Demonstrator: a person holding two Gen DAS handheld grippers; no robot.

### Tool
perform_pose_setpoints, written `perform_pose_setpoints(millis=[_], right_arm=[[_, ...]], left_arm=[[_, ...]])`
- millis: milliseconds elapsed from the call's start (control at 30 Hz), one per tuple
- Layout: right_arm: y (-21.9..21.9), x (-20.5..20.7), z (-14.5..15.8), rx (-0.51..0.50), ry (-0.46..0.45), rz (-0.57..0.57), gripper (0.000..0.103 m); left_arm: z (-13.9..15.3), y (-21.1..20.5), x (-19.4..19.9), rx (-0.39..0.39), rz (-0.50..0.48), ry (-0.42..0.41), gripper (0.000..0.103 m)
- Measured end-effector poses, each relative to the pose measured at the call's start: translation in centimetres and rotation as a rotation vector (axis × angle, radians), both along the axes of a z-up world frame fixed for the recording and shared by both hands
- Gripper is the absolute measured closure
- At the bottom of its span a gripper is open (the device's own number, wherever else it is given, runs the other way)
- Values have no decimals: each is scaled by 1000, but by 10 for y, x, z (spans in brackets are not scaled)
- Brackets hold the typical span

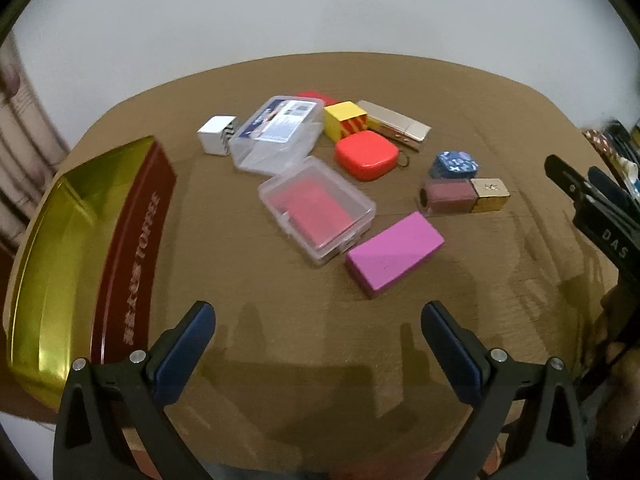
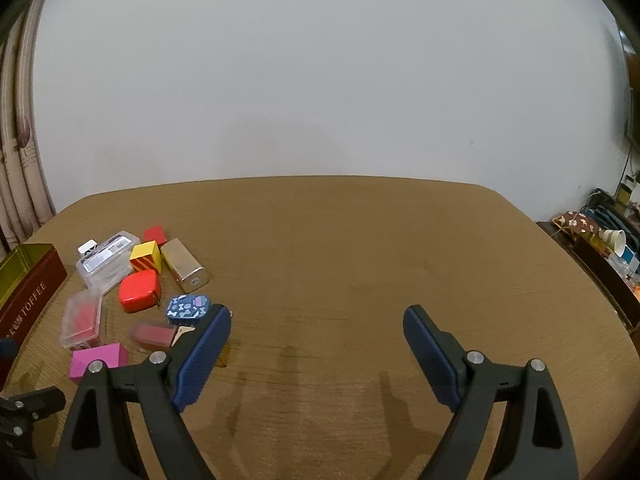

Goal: Organize rigid objects
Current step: 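Reach the left gripper to the clear case holding a red block and grasp it, then carry the clear case into the gold tin and open the left gripper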

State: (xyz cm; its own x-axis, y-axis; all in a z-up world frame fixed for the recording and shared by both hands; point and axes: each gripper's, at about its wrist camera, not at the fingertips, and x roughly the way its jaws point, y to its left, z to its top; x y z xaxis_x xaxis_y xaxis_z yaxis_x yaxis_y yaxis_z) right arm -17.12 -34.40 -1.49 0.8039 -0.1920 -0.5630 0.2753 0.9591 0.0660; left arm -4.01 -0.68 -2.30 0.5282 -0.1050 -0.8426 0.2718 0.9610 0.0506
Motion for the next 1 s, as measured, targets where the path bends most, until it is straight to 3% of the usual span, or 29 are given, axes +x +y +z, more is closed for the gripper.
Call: perform_pose_setpoints(millis=[300, 467, 667, 800, 900, 933, 1000], right_arm=[[-2, 5, -2, 31, 13, 11, 12], [-5, 3, -3, 52, 5, 24, 12], [-8, 2, -3, 76, -2, 40, 12], [-9, 2, -4, 93, -3, 49, 12], [-12, 3, -5, 110, 1, 49, 12], [-13, 3, -5, 118, 5, 47, 12], [-14, 3, -6, 127, 7, 45, 12]], left_arm=[[15, 9, 63, -129, 137, 158, 1], [10, 1, 86, -66, 192, 188, 4], [-6, 5, 104, -70, 263, 272, 21], [-4, 6, 109, -34, 275, 257, 22], [-1, -10, 114, -16, 270, 227, 37], [4, -21, 102, -16, 266, 210, 49], [7, -24, 100, -18, 249, 196, 50]])
